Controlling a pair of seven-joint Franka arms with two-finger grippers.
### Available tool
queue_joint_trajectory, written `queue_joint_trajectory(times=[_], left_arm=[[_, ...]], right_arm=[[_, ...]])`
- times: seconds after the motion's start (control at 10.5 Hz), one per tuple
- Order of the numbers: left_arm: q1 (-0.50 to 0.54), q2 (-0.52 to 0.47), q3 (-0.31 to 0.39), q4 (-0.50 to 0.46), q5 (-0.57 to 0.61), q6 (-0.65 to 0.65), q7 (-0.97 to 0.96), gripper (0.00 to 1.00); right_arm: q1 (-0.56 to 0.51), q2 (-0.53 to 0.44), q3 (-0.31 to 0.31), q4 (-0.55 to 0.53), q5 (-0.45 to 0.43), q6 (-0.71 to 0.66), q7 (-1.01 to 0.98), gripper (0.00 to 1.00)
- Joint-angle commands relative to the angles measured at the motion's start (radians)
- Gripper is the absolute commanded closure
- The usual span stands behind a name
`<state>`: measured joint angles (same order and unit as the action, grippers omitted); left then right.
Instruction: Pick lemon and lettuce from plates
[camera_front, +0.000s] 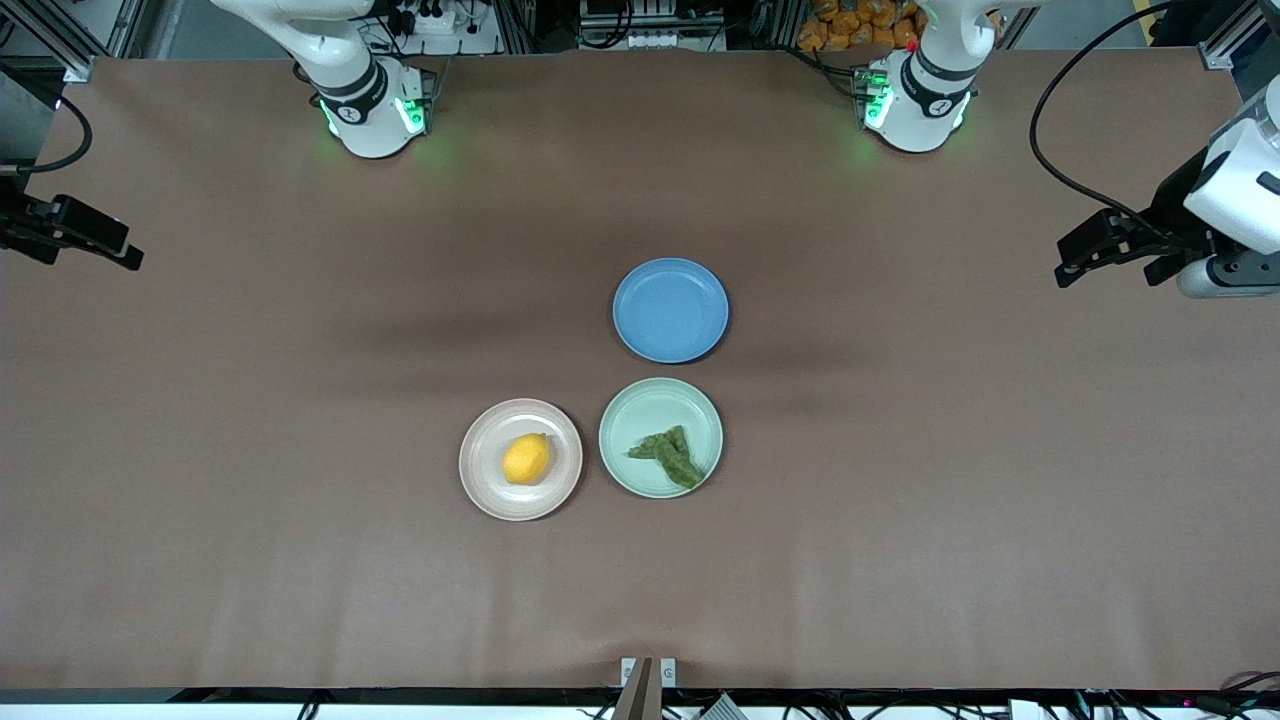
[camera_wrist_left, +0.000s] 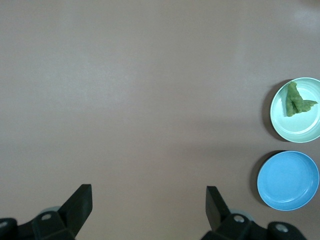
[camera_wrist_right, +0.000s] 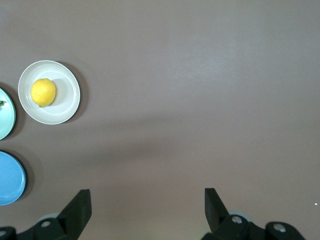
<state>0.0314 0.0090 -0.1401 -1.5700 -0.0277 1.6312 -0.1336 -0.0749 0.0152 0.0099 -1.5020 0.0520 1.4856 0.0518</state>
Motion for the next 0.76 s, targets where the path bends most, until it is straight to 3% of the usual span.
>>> queue_joint_trajectory(times=[0.0,0.67], left_arm=[[0.008,-0.004,-0.004,-0.013,0.011,-0.024,0.029,0.00],[0.008,-0.001,-0.004,-0.008,0.011,-0.027,0.028,0.00]], right_arm=[[-0.014,-0.003,0.007,0.005,0.000,-0.010,-0.012,0.00],[-0.022,0.046,0.007,0.006,0.009,-0.004,-0.009,0.00]])
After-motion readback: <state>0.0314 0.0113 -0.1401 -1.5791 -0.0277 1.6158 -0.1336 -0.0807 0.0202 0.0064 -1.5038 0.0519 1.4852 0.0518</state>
